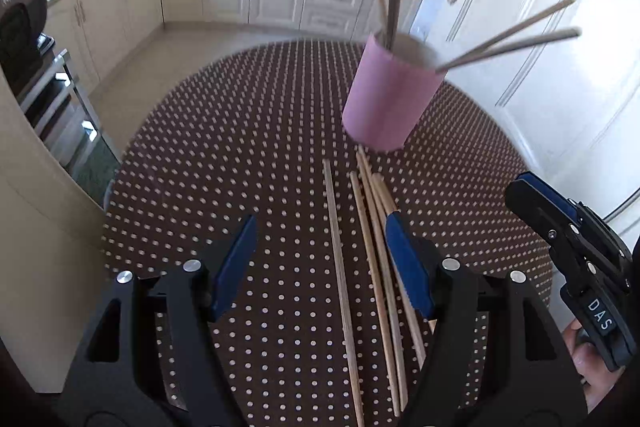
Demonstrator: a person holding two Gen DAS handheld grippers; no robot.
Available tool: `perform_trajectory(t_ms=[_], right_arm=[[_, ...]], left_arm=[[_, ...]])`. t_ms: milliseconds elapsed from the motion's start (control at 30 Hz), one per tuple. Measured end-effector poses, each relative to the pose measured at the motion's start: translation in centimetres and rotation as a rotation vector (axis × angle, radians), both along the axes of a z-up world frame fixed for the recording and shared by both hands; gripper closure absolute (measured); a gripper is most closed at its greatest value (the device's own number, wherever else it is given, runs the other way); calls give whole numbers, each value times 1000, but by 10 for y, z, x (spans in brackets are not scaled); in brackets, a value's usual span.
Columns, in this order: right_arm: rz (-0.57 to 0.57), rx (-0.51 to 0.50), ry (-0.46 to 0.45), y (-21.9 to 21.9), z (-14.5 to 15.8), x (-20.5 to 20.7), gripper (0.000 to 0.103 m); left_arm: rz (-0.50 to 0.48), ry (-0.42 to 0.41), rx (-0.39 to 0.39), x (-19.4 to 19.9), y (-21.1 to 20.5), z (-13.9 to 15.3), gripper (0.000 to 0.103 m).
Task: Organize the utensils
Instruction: 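Withdraw the right gripper from the cup back toward the chopstick pile, then lower the right gripper onto the pile and close on a chopstick while the left gripper closes on another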
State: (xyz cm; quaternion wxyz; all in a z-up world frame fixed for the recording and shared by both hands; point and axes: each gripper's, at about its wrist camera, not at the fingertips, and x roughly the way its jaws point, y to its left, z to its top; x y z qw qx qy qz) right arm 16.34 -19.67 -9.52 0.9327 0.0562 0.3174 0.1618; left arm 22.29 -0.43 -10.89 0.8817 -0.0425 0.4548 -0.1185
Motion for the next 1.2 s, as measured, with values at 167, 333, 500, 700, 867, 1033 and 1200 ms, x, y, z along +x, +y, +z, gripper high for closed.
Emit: perform_trajectory(t_ms=[167,333,500,700,867,1033,1200], right_arm=[[14,11,109,-3,-23,20,78],[43,31,212,-6,-43,37,78],[69,20,268,-2,-54,43,78],[76,3,305,1,-61,59,78],[88,-31,327,12,-68,67,78],[87,-89,328,21,-67,71,80],[91,-157,334,33,-69,79,80]], left_arm=[[-27,70,5,18,-9,-24,52],[-52,126,3,33,-18,-41,68],[-58,157,1,43,-21,-54,71],[-58,143,19,51,-25,-59,81],[-63,135,23,57,-21,-59,83],[-64,131,18,54,-21,-62,83],[-63,139,22,59,-23,-61,83]])
